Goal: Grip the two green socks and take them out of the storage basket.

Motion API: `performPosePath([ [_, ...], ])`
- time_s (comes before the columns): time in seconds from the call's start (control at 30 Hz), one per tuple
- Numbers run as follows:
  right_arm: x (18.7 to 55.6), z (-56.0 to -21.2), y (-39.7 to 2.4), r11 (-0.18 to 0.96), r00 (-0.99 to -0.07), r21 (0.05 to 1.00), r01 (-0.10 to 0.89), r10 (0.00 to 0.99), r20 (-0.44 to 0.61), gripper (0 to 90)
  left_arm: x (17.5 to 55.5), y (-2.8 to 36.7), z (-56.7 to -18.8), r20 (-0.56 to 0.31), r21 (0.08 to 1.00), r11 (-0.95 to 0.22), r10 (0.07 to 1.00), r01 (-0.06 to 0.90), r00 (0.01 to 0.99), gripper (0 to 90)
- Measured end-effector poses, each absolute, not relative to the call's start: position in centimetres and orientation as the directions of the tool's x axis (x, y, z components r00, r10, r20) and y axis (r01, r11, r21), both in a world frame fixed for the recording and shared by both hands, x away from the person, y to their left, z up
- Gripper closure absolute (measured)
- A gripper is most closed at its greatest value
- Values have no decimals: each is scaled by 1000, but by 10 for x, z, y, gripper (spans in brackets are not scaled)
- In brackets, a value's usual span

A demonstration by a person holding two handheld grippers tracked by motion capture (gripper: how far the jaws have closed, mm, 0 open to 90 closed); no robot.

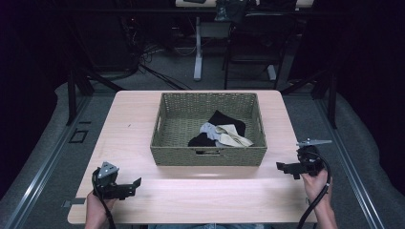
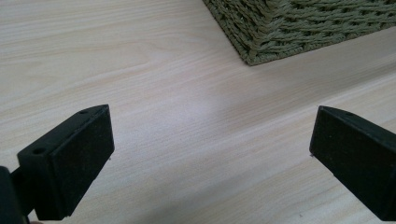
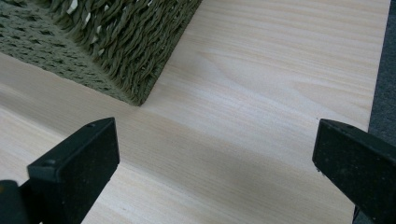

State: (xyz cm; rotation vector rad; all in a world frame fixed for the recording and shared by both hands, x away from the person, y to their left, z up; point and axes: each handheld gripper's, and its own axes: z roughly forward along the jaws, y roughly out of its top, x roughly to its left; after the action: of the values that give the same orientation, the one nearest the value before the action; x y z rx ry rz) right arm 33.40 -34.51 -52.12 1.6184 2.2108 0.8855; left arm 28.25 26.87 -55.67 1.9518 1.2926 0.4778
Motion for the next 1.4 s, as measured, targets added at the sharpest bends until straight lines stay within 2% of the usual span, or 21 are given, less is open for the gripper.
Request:
performPosePath([
  [0.8, 341, -506, -342, 209, -362, 617, 758, 923, 132, 3, 283, 266, -558, -75, 743, -243, 895, 623, 439, 0],
  [1.4, 350, -474, -332, 237, -390, 631, 739, 914, 112, 3, 284, 267, -560, -82, 739, -237, 897, 630, 434, 0],
])
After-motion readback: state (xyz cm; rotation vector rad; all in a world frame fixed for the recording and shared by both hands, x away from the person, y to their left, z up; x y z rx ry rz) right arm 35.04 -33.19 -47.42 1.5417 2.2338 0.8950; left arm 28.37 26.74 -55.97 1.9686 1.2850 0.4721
